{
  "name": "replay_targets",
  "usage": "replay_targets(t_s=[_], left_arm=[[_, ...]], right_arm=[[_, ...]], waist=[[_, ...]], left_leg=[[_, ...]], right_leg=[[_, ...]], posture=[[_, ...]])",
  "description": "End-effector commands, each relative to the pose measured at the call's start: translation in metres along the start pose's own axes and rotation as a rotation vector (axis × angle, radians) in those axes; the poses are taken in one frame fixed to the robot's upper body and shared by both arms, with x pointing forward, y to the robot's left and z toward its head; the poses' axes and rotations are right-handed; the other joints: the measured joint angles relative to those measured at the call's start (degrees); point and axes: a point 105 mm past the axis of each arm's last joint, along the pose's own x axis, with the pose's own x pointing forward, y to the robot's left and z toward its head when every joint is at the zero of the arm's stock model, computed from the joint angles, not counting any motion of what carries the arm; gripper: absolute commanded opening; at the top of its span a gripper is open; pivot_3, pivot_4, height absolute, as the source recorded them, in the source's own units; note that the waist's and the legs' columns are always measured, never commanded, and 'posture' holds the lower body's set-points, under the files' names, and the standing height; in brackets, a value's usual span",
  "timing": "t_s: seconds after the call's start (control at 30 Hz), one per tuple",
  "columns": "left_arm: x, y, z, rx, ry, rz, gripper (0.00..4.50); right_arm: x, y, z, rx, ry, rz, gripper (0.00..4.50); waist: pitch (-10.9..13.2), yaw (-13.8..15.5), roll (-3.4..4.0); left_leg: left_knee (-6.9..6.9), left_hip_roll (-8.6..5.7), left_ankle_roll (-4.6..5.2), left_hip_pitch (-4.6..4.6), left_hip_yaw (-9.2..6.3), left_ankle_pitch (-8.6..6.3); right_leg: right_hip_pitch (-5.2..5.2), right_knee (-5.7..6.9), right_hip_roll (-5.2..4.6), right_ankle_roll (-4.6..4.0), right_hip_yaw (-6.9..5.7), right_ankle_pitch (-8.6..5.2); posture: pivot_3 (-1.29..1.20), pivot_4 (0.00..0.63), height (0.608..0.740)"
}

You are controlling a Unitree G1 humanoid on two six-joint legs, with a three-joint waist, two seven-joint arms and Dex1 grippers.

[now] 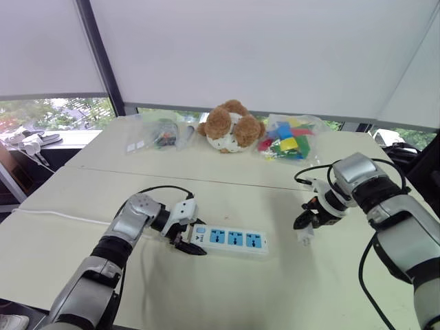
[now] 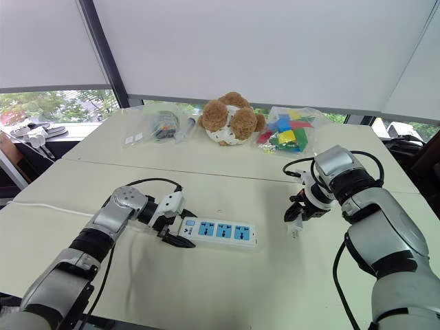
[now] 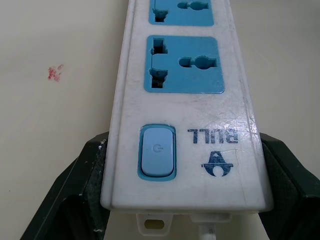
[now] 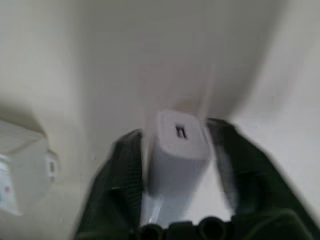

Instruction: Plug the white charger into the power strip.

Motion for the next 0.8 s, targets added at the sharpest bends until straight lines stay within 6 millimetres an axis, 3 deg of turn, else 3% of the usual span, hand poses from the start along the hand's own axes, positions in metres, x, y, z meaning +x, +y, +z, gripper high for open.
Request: replay_targets(t_s=[0.03, 0.17, 0.23, 0.33, 0.4, 0.53, 0.6, 0.8], left_arm=[[0.006, -0.005, -0.009, -0.033, 0.026, -0.015, 3.07], [0.003, 0.0, -0.006, -0.022, 0.035, -0.015, 3.07], [0.002, 0.001, -0.004, -0.01, 0.043, -0.029, 3.07], [0.001, 0.004, -0.004, 0.001, 0.067, -0.043, 3.07], [0.002, 0.01, -0.005, 0.011, 0.092, -0.03, 3.07], [0.0, 0.021, -0.011, 0.075, 0.145, 0.03, 3.07], [-0.002, 0.025, -0.013, 0.097, 0.149, 0.062, 3.07], [-0.003, 0.018, -0.023, 0.147, 0.153, 0.038, 3.07]], right_arm=[[-0.003, -0.003, 0.001, 0.032, -0.012, -0.004, 0.8], [-0.02, 0.01, 0.02, -0.019, -0.172, 0.12, 0.8], [-0.04, 0.027, 0.044, -0.229, -0.41, 0.206, 0.8], [-0.065, 0.052, 0.054, -0.42, -0.702, 0.305, 0.8], [-0.069, 0.064, 0.046, -0.579, -0.842, 0.312, 0.8], [-0.075, 0.089, 0.032, -0.651, -1.09, 0.447, 0.8], [-0.066, 0.098, 0.018, -0.723, -1.132, 0.489, 0.8], [-0.034, 0.111, -0.01, -0.72, -1.142, 0.642, 0.8]], waist=[[0.0, 0.1, 0.0], [0.0, 0.1, 0.0], [0.0, 0.1, 0.01], [0.0, 0.1, 0.01], [0.0, 0.2, 0.0], [0.0, 0.1, -0.02], [0.0, 0.1, -0.01], [0.0, -0.2, -0.01]], left_leg=[[0.01, 0.0, 0.0, 0.01, -0.03, 0.0], [0.03, -0.01, 0.01, 0.01, -0.03, 0.0], [0.03, -0.01, 0.0, 0.0, -0.02, 0.0], [0.06, 0.0, 0.01, -0.02, -0.09, -0.01], [0.07, 0.0, 0.01, -0.02, -0.14, -0.01], [0.14, -0.01, 0.01, 0.02, -0.2, -0.01], [0.17, -0.02, -0.01, 0.09, -0.2, 0.01], [0.1, -0.01, 0.01, 0.91, -0.14, -0.01]], right_leg=[[0.04, 0.0, 0.01, 0.0, -0.02, 0.0], [0.05, -0.01, 0.0, 0.0, -0.02, 0.0], [0.04, -0.01, 0.01, 0.0, -0.02, 0.0], [0.07, -0.01, 0.03, 0.05, -0.03, 0.02], [0.1, -0.03, 0.06, 0.1, -0.05, 0.05], [0.27, -0.11, 0.05, 0.19, -0.08, 0.1], [0.37, -0.12, 0.06, 0.22, -0.07, 0.11], [1.19, -0.25, 0.07, 0.22, -0.02, 0.11]], posture=[[0.0, 0.15, 0.739], [0.0, 0.15, 0.739], [0.0, 0.15, 0.739], [0.0, 0.15, 0.739], [0.0, 0.15, 0.739], [0.0, 0.15, 0.739], [0.0, 0.15, 0.739], [0.0, 0.15, 0.739]])
